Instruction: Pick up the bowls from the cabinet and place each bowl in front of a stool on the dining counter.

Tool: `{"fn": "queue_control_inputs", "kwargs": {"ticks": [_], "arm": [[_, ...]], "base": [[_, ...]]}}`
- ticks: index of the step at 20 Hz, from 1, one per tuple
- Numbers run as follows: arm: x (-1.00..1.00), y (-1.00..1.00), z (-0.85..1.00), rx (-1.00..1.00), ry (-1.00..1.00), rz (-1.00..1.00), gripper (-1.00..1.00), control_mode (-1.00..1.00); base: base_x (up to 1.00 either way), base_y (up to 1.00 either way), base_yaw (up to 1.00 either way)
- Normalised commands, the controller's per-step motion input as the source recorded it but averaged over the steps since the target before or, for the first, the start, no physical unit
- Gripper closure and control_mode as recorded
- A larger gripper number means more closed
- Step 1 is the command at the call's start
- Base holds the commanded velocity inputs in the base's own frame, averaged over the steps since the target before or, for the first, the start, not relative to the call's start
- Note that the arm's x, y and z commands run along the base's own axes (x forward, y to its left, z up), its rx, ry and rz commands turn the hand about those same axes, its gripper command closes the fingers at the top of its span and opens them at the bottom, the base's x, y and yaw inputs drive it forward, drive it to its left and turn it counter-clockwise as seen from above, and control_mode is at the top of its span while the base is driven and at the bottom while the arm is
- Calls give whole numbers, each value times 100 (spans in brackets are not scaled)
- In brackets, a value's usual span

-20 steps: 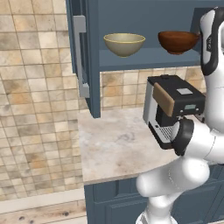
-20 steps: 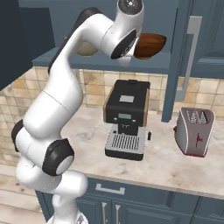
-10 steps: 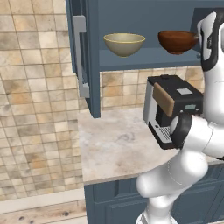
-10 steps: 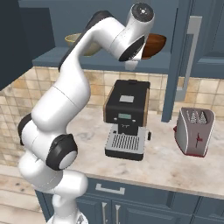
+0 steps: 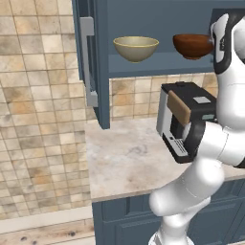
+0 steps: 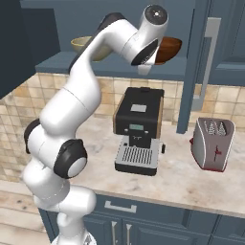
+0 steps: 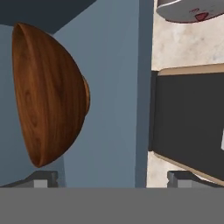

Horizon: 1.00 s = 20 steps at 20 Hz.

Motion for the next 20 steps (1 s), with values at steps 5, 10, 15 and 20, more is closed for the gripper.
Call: {"fn": "queue_control_inputs", "kwargs": {"ticks": [5, 10, 15, 20], "arm": [[32, 0, 0, 0, 0, 0, -100, -100], [31, 0, 0, 0, 0, 0, -100, -100], [31, 0, 0, 0, 0, 0, -100, -100], [31, 0, 0, 0, 0, 0, -100, -100]], "base": [[0, 0, 0], [0, 0, 0], [0, 0, 0], [0, 0, 0]]}}
